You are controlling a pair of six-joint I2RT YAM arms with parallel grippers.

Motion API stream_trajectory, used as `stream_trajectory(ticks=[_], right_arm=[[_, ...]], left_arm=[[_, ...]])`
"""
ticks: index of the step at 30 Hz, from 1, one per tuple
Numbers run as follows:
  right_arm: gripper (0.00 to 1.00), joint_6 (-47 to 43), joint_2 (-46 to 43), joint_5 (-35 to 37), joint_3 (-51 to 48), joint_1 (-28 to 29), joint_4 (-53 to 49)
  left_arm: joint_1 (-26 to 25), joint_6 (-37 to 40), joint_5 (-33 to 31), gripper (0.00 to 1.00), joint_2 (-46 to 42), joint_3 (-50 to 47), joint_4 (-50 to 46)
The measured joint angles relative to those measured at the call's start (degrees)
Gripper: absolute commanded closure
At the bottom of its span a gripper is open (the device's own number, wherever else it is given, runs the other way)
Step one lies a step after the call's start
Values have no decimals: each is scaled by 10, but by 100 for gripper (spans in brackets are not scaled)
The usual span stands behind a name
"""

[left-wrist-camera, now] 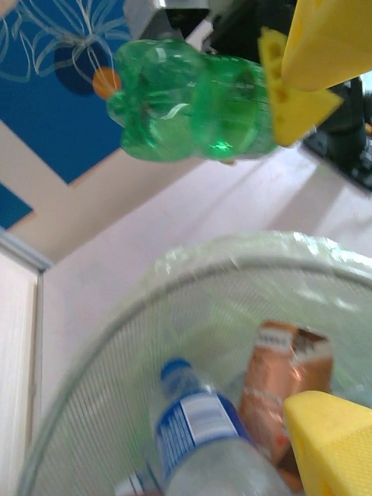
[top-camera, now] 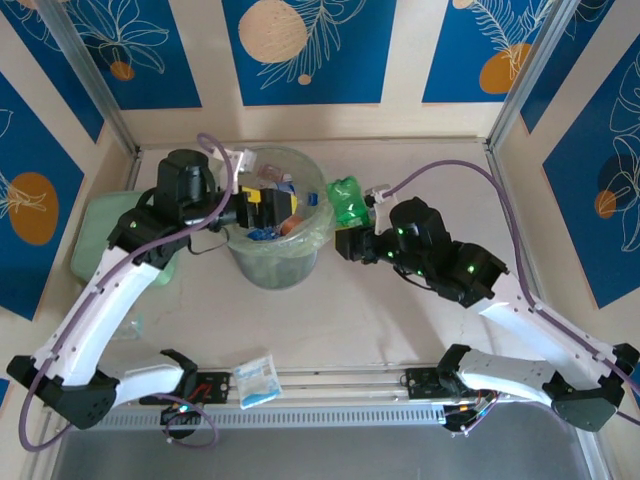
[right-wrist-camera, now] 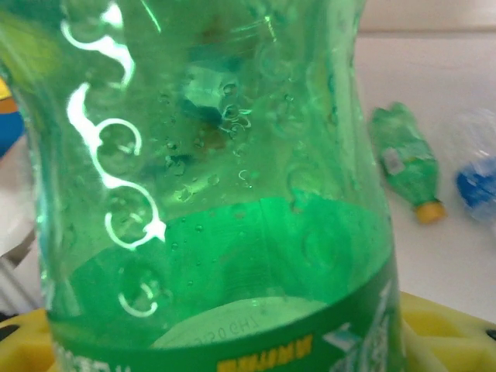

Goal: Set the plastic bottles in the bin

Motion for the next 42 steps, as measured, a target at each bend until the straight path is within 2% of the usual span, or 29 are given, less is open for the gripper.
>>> stream_trajectory(ticks=[5, 12, 17, 26, 33, 37, 42], right_arm=[[47, -31, 48, -39, 57, 21, 15], [47, -46, 115, -50, 125, 21, 17], [46, -68, 161, -83, 159, 31, 31], [46, -90, 192, -108, 192, 50, 31], [46, -95, 195, -104, 199, 54, 35], [46, -95, 196, -104, 199, 55, 41], [42, -95, 200, -103, 199, 57, 44]], left_arm=[[0, -23, 51, 1, 21, 7, 32], [12, -39, 48, 0, 7, 16, 46], [7, -43, 66, 1, 0, 23, 61], [17, -63, 74, 1, 2, 30, 68], [20, -73, 85, 12, 1, 33, 72], [21, -80, 81, 29, 1, 33, 73], [21, -84, 76, 42, 1, 33, 78]])
